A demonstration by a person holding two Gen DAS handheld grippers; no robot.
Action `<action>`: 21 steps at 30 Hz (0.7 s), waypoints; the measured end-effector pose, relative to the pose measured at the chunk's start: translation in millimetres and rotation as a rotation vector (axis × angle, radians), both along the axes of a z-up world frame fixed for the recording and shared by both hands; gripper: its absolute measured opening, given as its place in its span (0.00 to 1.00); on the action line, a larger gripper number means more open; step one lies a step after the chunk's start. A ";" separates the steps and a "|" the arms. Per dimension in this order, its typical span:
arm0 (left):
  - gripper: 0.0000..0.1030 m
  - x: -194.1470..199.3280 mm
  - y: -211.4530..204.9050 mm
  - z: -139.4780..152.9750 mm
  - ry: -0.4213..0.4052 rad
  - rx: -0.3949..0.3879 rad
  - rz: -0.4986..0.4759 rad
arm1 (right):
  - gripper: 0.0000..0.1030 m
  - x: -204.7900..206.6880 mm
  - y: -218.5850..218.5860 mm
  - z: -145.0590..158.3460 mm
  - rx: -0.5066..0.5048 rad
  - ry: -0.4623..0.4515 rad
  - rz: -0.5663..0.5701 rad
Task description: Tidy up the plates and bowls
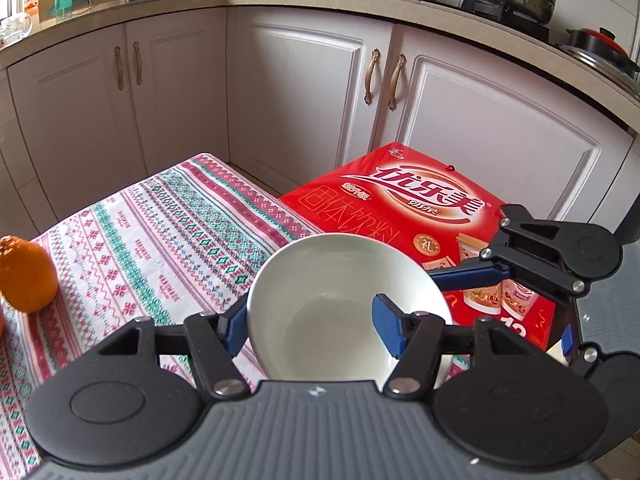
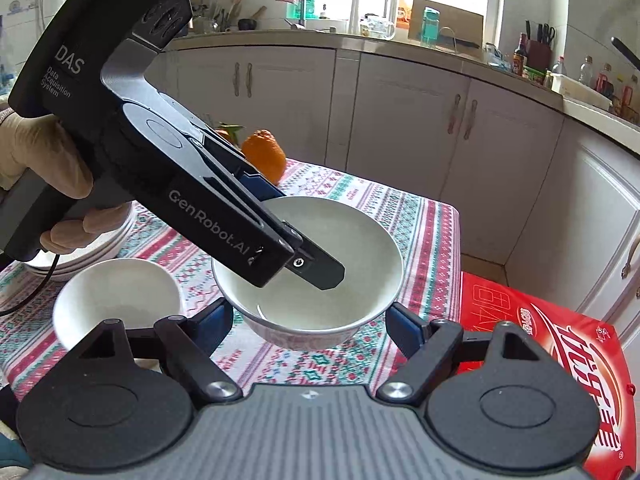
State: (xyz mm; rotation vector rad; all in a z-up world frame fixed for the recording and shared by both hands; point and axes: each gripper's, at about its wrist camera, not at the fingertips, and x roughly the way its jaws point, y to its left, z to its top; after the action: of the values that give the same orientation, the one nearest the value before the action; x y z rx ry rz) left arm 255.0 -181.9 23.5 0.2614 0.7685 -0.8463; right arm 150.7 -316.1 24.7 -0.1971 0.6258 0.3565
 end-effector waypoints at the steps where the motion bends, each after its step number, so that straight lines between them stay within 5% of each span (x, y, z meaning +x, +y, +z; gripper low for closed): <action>1: 0.60 -4.8 4.5 1.6 -0.003 -0.001 0.006 | 0.84 -3.5 2.7 1.7 0.001 -0.002 0.007; 21: 0.61 -64.7 80.3 15.4 -0.046 -0.027 0.137 | 0.84 -45.7 63.7 16.7 0.000 -0.027 0.142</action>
State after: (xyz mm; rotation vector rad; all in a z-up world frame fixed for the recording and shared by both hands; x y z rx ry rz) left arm 190.2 -101.5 38.9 0.2012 0.7235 -0.7184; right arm 105.0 -252.5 41.4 -0.2469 0.5865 0.4894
